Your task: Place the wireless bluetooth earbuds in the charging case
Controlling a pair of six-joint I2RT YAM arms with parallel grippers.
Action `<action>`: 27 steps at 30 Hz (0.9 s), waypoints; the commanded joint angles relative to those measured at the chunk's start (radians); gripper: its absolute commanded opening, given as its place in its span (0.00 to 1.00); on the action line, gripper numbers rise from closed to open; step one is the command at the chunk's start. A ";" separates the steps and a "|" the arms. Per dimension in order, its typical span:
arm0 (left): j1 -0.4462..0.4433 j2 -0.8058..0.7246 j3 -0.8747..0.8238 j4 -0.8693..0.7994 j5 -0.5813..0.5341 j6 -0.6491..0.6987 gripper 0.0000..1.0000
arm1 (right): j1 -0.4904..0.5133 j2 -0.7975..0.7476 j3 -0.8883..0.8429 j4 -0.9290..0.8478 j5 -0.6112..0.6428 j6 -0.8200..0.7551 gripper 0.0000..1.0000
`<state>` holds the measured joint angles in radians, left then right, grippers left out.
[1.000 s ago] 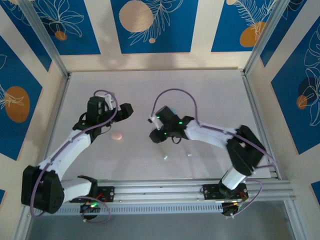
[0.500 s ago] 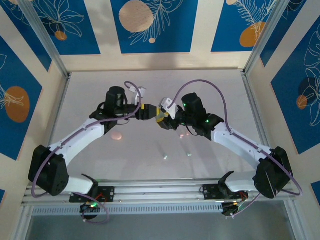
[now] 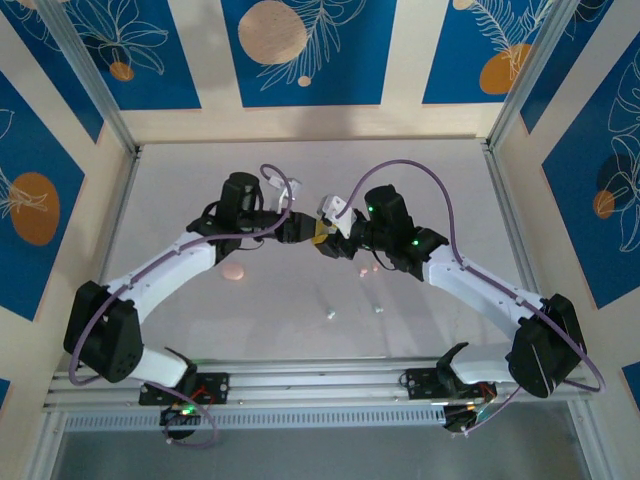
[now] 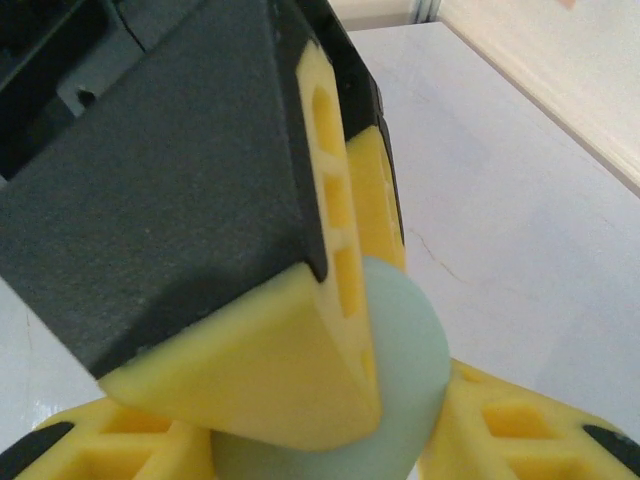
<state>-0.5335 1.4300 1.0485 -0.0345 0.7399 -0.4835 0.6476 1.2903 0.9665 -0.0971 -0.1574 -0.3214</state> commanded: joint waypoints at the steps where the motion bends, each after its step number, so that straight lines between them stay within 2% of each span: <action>1: -0.008 0.000 0.022 -0.010 -0.041 0.005 0.31 | 0.001 -0.012 0.006 0.008 -0.008 -0.035 0.40; 5: -0.008 -0.030 -0.004 0.052 -0.167 -0.144 0.06 | -0.002 -0.044 -0.017 0.065 0.096 -0.008 0.48; 8: -0.008 -0.080 -0.093 0.239 -0.246 -0.363 0.06 | -0.040 -0.123 -0.119 0.272 0.125 0.096 0.56; 11: -0.008 -0.101 -0.197 0.542 -0.261 -0.580 0.06 | -0.099 -0.170 -0.218 0.434 -0.009 0.160 0.57; 13: -0.009 -0.098 -0.214 0.628 -0.256 -0.657 0.06 | -0.104 -0.172 -0.235 0.440 -0.035 0.142 0.55; 18: -0.024 -0.096 -0.209 0.664 -0.249 -0.706 0.07 | -0.105 -0.158 -0.228 0.452 -0.138 0.101 0.58; 27: -0.055 -0.083 -0.208 0.730 -0.232 -0.707 0.08 | -0.117 -0.088 -0.159 0.514 -0.140 0.131 0.59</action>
<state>-0.5705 1.3495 0.8360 0.6136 0.4988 -1.1801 0.5396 1.1908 0.7574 0.3573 -0.2703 -0.2039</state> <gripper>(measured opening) 0.207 0.584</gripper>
